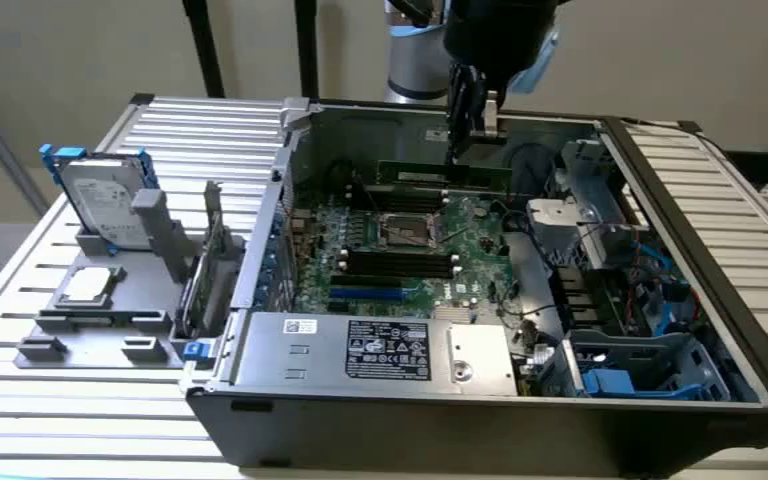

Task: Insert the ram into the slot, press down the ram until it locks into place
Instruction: 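Insert the ram into the slot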

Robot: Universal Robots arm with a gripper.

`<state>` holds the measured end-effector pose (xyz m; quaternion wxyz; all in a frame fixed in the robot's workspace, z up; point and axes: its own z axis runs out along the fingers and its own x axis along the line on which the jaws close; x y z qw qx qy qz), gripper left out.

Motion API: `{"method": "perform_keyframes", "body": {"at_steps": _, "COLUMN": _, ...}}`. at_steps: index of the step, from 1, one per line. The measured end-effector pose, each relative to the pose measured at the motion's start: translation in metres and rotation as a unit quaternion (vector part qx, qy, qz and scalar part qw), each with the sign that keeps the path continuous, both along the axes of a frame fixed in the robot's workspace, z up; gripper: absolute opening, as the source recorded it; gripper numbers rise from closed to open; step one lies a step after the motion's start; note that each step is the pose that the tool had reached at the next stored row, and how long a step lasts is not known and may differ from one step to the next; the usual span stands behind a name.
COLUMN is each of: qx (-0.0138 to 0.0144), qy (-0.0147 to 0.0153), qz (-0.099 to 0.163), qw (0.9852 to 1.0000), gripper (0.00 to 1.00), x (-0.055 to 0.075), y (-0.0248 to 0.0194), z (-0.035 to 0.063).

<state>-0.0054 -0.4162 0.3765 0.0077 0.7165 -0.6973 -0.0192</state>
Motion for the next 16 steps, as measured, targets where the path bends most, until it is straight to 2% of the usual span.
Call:
{"method": "perform_keyframes", "body": {"at_steps": 12, "qx": -0.0001, "qy": 0.0000, "qz": 0.000, "qw": 1.0000, "gripper": 0.13, "x": 0.0000, "y": 0.0000, "z": -0.0001}}
{"method": "perform_keyframes", "body": {"at_steps": 16, "qx": -0.0002, "qy": -0.0001, "qz": 0.000, "qw": 1.0000, "gripper": 0.13, "x": -0.0013, "y": 0.0001, "z": -0.0045}}
